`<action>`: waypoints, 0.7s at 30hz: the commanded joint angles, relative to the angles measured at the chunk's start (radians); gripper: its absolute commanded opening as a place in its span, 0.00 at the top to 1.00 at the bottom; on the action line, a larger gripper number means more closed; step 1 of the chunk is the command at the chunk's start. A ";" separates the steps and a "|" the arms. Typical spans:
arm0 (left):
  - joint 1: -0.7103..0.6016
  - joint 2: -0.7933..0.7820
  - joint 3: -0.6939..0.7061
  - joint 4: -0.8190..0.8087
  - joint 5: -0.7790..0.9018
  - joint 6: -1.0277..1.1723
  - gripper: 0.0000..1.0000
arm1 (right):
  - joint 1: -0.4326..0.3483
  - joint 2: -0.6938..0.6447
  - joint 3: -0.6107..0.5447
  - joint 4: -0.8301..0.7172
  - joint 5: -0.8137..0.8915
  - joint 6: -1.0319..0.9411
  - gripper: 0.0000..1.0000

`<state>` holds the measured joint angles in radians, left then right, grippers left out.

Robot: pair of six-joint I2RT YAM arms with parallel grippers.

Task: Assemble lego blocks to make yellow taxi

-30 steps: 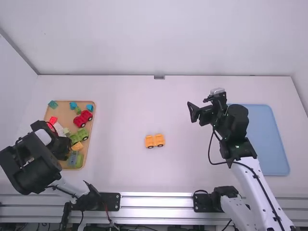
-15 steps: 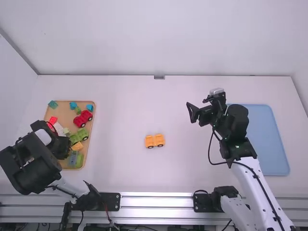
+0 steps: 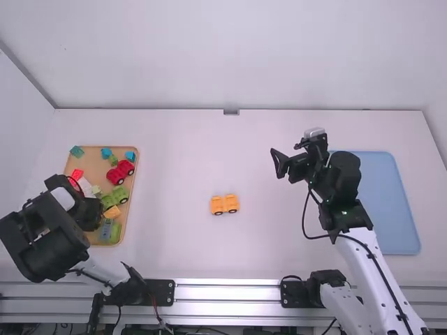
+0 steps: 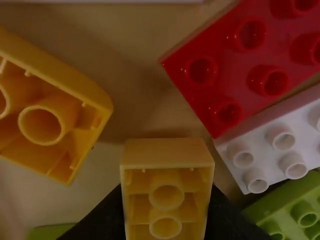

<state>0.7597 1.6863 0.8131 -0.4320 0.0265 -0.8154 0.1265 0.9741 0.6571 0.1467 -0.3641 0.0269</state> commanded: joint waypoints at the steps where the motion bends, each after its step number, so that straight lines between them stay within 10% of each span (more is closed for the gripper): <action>1: -0.008 0.008 -0.022 -0.004 0.010 -0.003 0.72 | 0.005 0.000 0.037 0.003 -0.010 0.003 0.02; 6: -0.008 0.008 -0.021 0.005 0.010 -0.003 0.86 | 0.006 0.000 0.037 0.003 -0.010 0.003 0.02; 21: -0.018 -0.175 0.144 -0.111 0.278 0.252 0.86 | 0.006 0.001 0.037 0.010 -0.085 0.004 0.02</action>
<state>0.7601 1.5757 0.9264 -0.5453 0.1642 -0.6949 0.1261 0.9741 0.6571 0.1482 -0.4168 0.0284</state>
